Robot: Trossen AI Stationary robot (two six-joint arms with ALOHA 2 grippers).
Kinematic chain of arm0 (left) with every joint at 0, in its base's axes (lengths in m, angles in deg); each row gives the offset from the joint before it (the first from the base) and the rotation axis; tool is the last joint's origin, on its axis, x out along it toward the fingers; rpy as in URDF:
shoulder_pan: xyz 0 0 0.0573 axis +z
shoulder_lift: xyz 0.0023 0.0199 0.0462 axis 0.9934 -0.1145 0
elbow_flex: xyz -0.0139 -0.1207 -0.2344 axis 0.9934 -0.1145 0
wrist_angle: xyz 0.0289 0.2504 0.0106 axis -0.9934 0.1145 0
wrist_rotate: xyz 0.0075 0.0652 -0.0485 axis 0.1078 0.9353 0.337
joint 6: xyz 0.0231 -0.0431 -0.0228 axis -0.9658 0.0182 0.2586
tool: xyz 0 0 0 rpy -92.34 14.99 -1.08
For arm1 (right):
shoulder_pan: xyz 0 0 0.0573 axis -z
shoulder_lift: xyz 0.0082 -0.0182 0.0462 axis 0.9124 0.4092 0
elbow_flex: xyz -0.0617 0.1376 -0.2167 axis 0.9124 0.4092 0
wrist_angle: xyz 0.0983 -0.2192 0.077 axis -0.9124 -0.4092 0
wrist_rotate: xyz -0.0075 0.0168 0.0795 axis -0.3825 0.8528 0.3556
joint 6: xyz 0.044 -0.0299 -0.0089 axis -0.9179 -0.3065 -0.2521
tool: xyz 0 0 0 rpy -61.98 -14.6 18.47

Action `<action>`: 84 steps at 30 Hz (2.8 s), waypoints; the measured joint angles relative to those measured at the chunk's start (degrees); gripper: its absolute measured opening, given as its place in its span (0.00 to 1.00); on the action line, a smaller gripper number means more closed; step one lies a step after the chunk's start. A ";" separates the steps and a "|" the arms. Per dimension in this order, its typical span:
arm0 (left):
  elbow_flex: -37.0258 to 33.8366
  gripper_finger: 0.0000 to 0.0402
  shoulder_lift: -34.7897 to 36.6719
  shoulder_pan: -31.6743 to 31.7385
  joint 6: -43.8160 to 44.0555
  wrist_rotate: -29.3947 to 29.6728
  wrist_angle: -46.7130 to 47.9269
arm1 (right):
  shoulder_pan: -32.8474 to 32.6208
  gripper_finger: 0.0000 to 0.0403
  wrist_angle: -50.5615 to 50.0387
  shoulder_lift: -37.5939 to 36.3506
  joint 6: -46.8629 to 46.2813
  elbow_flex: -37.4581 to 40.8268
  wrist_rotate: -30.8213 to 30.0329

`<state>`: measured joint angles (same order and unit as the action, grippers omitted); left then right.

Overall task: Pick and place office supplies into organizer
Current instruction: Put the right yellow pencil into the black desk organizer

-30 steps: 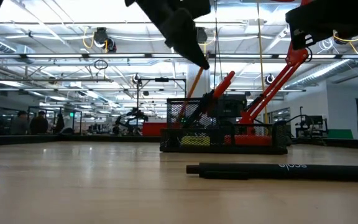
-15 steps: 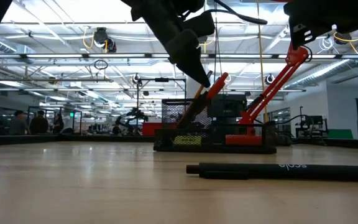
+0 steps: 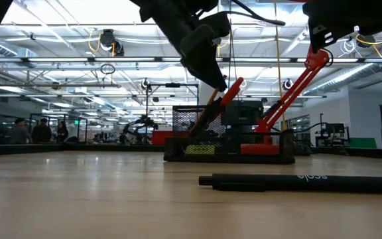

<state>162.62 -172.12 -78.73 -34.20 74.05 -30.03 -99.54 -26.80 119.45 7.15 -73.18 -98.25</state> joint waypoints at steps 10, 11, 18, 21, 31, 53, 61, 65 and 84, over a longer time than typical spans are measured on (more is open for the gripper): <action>-0.01 0.60 4.92 -2.33 0.18 5.20 -0.64 | 0.00 0.00 0.48 0.02 -0.02 -0.05 0.01; 0.00 0.60 5.22 -2.41 0.22 5.56 -0.64 | 0.00 0.00 0.49 0.02 -0.02 -0.07 0.02; 0.02 0.54 7.05 -2.80 3.68 6.32 0.39 | -0.02 0.00 0.50 0.02 -0.02 -0.07 0.02; 0.02 0.49 6.08 -2.55 4.30 6.01 1.52 | -0.02 0.00 0.52 0.02 -0.04 -0.07 0.04; 0.02 0.46 4.45 -1.62 4.03 3.51 2.45 | -0.04 0.00 0.48 0.02 -0.22 -0.07 0.17; 0.02 0.25 0.43 -0.44 -1.55 6.10 -1.04 | -0.04 0.00 -0.02 0.02 -0.04 -0.05 0.20; 0.02 0.06 0.24 -0.76 -2.64 5.70 -0.92 | -0.04 0.00 0.09 0.02 -0.04 -0.06 0.20; 0.02 0.03 0.24 -1.14 -2.46 6.00 -0.89 | -0.04 0.00 0.26 0.02 -0.04 -0.04 0.20; 5.27 0.02 0.26 0.73 7.13 4.49 3.93 | -0.04 0.00 0.68 0.02 0.15 -0.04 0.13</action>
<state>167.89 -171.86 -78.00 -27.07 78.53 -26.10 -99.58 -26.13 119.47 7.30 -73.22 -98.12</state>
